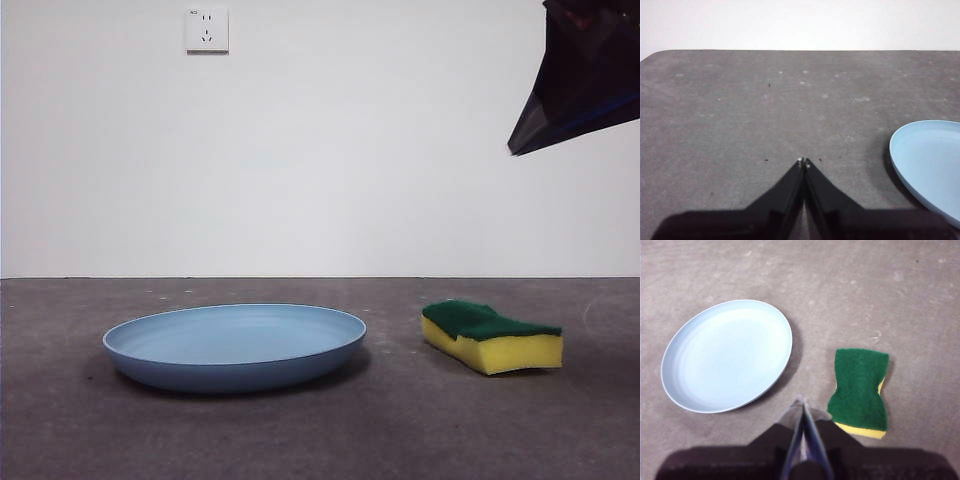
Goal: Pick up the plate,pick up the cloth,clean the plate with the cloth
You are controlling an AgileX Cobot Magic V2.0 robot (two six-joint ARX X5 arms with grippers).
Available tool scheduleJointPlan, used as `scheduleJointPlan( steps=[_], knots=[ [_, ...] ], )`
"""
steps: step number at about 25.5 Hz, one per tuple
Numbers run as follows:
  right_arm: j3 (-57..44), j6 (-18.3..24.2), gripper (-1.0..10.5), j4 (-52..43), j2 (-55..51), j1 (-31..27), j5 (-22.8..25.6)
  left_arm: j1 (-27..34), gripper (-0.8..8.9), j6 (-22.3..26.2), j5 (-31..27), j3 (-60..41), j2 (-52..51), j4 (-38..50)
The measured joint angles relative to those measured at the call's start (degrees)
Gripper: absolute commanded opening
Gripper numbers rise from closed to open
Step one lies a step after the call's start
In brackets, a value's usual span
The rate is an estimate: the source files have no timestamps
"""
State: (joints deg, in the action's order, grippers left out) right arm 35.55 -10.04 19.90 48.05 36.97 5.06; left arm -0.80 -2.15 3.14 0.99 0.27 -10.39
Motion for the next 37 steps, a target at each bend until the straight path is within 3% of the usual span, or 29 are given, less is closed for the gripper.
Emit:
scheduleJointPlan(
  steps=[2, 5, 9, 13, 28, 37],
  knots=[
    [0.0, 3.3, 0.0, 0.1, -3.2, -1.9, 0.9, 0.0, -0.03, 0.0, 0.0, 0.0, 0.0, 0.0],
    [-1.3, 7.7, 0.0, -0.7, -8.1, -9.4, 0.5, 0.0, -0.03, 0.0, 0.0, 0.0, 0.0, 0.0],
    [-9.9, 9.1, 0.0, -6.8, -19.7, -24.6, -7.8, 0.0, -0.03, 0.0, 0.0, 0.0, 0.0, 0.0],
    [-19.2, 9.5, 0.0, -15.4, -31.7, -34.1, -10.8, 0.0, -0.03, 0.0, 0.0, 0.0, 0.0, 0.0],
    [-33.9, 9.6, 0.0, -15.2, -45.8, -35.5, -11.1, 0.0, -0.03, 0.0, 0.0, 0.0, 0.0, 0.0],
    [-34.6, 8.3, 0.0, -10.5, -47.8, -35.5, -11.1, 0.0, -0.03, 0.0, 0.0, 0.0, 0.0, 0.0]
  ],
)
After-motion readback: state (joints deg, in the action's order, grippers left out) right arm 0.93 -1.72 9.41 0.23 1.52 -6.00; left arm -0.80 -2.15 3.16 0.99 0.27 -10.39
